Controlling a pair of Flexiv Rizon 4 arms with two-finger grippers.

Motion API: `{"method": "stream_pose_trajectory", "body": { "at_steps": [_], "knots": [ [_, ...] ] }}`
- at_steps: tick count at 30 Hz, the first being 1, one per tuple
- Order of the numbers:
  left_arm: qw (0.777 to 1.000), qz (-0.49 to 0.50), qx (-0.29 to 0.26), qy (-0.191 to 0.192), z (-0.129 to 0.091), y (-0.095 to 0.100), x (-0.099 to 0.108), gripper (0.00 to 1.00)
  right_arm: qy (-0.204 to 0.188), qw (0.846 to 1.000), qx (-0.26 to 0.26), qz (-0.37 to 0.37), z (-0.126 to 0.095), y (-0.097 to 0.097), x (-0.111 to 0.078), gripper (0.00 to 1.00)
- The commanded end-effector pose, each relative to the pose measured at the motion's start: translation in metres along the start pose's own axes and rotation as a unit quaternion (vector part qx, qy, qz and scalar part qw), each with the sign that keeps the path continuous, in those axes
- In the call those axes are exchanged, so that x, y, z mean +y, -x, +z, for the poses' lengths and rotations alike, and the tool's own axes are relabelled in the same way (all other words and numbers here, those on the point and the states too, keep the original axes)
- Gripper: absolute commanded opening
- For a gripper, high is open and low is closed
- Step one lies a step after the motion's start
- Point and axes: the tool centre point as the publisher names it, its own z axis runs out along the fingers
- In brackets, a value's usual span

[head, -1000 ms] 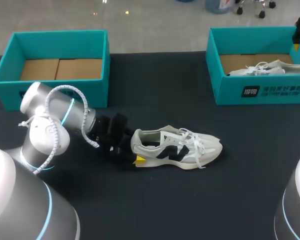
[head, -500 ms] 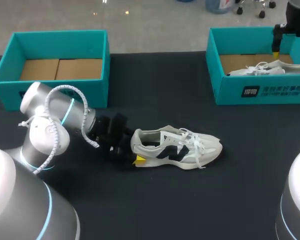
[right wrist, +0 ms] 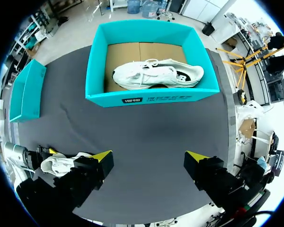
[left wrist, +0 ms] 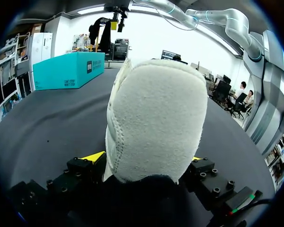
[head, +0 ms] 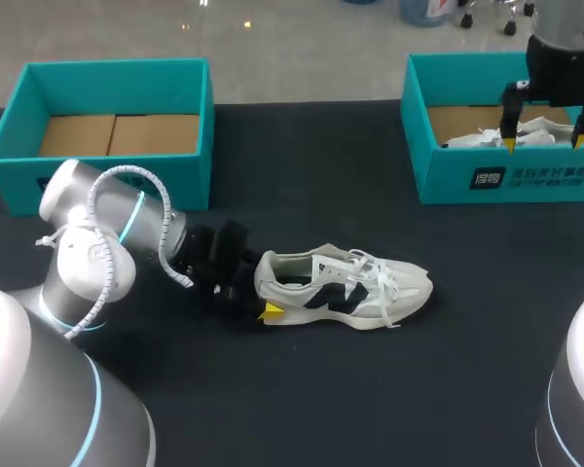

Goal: Take the shoe out of the shoebox, open the shoe tongue, remove and reinsert the insole, then place the shoe into the shoebox

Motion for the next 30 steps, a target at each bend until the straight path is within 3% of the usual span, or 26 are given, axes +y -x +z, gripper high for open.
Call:
{"method": "stream_pose_trajectory", "body": {
  "at_steps": [1,14,19,24,28,30],
  "knots": [
    [1.0,0.0,0.0,0.001,0.0,0.001,0.002,0.0,0.007,1.0,-0.002,0.0,0.0,-0.002,-0.005,1.0],
    [1.0,0.0,0.0,0.001,0.0,0.001,0.002,0.0,0.007,1.0,-0.002,0.0,0.0,-0.002,-0.005,1.0],
    [1.0,0.0,0.0,0.001,0.0,0.001,0.002,0.0,0.022,0.997,-0.072,-0.022,-0.003,-0.048,-0.015,1.0],
    [1.0,0.0,0.0,0.001,0.0,0.001,0.002,0.0,0.034,0.997,-0.063,-0.008,-0.011,-0.084,-0.025,1.0],
    [1.0,0.0,0.0,0.001,0.0,0.001,0.002,0.0,0.008,0.998,-0.058,0.024,-0.018,-0.101,-0.034,1.0],
    [1.0,0.0,0.0,0.001,0.0,0.001,0.002,0.0,0.013,0.997,-0.066,0.029,-0.022,-0.109,-0.041,1.0]
  ]
}}
